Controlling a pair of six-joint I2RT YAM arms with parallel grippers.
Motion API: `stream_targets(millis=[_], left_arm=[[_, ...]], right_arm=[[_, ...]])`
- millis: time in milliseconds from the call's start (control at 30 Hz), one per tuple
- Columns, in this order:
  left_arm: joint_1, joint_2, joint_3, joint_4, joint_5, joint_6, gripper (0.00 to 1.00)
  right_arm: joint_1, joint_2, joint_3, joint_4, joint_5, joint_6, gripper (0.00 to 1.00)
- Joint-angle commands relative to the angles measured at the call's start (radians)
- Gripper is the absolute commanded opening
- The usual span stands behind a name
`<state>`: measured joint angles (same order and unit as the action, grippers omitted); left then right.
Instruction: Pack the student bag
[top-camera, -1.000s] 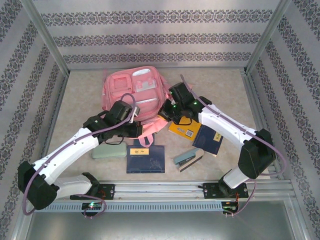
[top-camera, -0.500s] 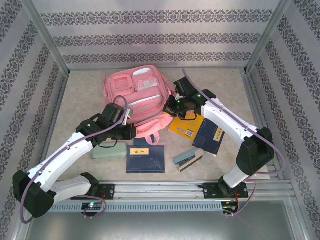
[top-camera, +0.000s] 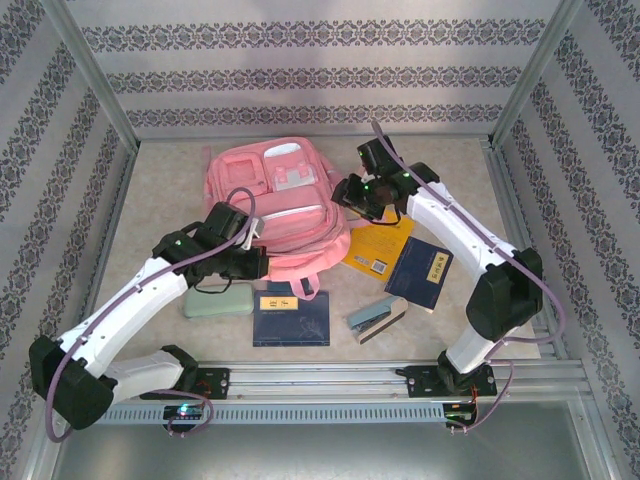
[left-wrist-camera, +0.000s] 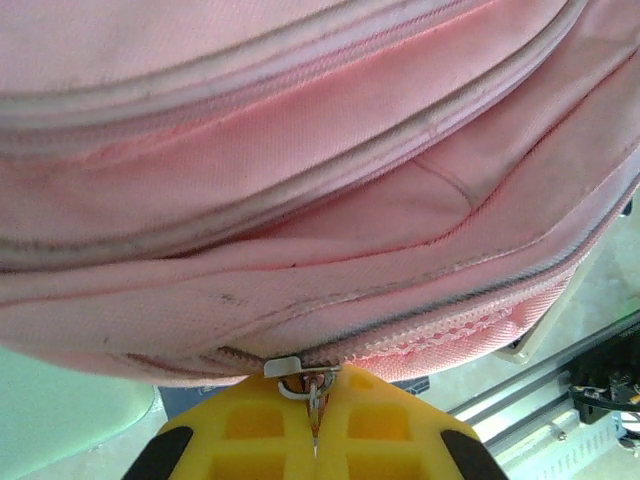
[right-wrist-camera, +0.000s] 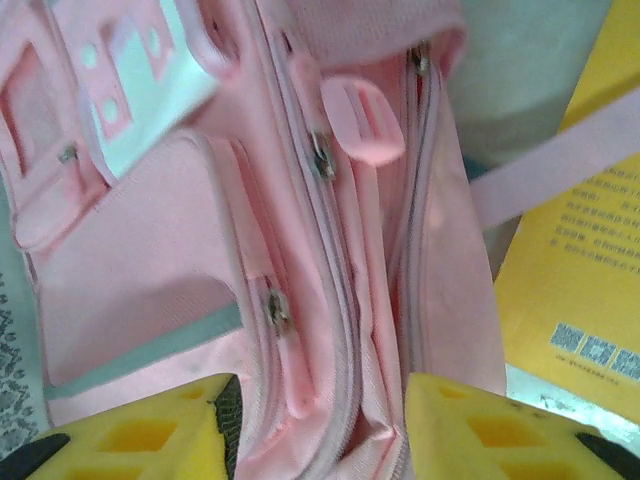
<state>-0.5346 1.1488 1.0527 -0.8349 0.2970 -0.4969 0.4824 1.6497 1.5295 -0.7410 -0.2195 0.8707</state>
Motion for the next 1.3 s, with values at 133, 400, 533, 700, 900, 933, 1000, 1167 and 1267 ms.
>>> stream_targets(millis=[133,400,533,700,900,933,1000,1167,1267], left_arm=[[-0.021,0.079,0.148,0.037,0.049,0.005,0.00],[-0.077,0.157,0.216,0.068,0.032,-0.009,0.00],[-0.103,0.181,0.231,0.089,0.022,-0.020,0.00],[-0.127,0.201,0.242,0.116,0.016,-0.034,0.00],[-0.155,0.222,0.262,0.126,0.009,-0.040,0.00],[-0.156,0.223,0.263,0.126,0.006,-0.040,0.00],[-0.157,0.226,0.264,0.122,0.004,-0.039,0.00],[-0.157,0.221,0.259,0.115,-0.013,-0.032,0.00],[-0.157,0.227,0.260,0.123,-0.015,-0.032,0.00]], right_arm=[[0.071,-0.102,0.008,-0.067,0.024,0.127,0.48],[0.161,-0.157,-0.052,-0.004,-0.052,0.279,0.46],[0.181,-0.185,-0.143,0.092,-0.094,0.400,0.46],[0.216,-0.206,-0.230,0.201,-0.106,0.523,0.46],[0.244,-0.181,-0.235,0.204,-0.077,0.561,0.46],[0.245,-0.180,-0.246,0.215,-0.079,0.570,0.46],[0.243,-0.182,-0.246,0.207,-0.077,0.568,0.46],[0.233,-0.231,-0.247,0.187,-0.052,0.569,0.47],[0.236,-0.254,-0.252,0.187,-0.051,0.589,0.46]])
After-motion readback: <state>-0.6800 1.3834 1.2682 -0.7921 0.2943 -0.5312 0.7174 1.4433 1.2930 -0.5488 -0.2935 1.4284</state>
